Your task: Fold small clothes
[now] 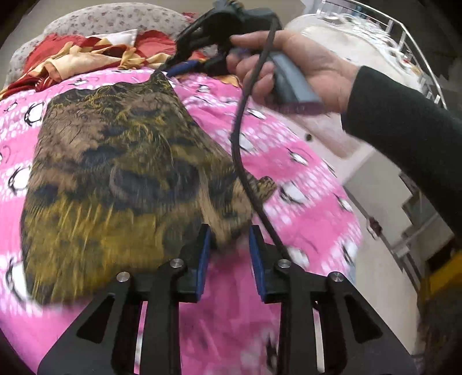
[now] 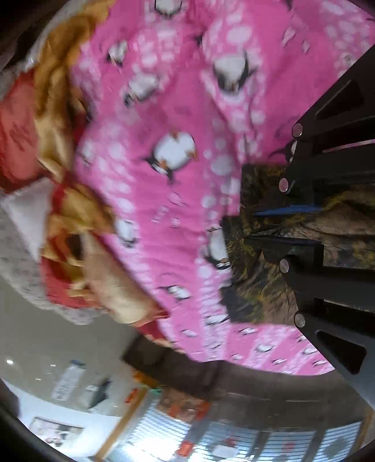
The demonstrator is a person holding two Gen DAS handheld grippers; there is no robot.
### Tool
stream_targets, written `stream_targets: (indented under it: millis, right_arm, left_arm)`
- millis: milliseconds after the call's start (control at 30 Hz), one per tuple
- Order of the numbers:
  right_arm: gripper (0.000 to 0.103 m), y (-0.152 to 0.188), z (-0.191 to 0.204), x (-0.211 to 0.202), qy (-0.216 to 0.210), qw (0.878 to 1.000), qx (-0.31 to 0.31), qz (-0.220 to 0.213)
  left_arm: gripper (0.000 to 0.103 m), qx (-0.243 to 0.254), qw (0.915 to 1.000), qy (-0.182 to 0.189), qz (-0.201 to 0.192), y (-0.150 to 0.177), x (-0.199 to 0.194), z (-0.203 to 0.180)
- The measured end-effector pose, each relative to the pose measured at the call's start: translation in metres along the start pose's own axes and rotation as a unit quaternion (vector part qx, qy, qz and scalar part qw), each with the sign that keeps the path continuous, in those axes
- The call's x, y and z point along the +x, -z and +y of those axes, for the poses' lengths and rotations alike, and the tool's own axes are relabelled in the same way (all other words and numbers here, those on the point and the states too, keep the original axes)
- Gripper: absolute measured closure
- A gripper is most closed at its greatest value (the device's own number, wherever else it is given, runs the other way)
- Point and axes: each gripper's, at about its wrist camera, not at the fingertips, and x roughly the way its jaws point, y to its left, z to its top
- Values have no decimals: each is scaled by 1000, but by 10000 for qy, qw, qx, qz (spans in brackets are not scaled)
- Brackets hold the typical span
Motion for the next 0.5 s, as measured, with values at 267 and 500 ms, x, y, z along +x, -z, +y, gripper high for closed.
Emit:
stream_targets:
  millis: [267,500]
  right_arm:
    - [91,131,79,-60,339,9811,-1891,-222]
    - [91,230,48,-10,919,9821,-1647,30]
  left_arm:
    - [77,-333,9894,-1254,-651,-15,-51,55]
    - [78,-690,9870,-1451,56,6,-5,77]
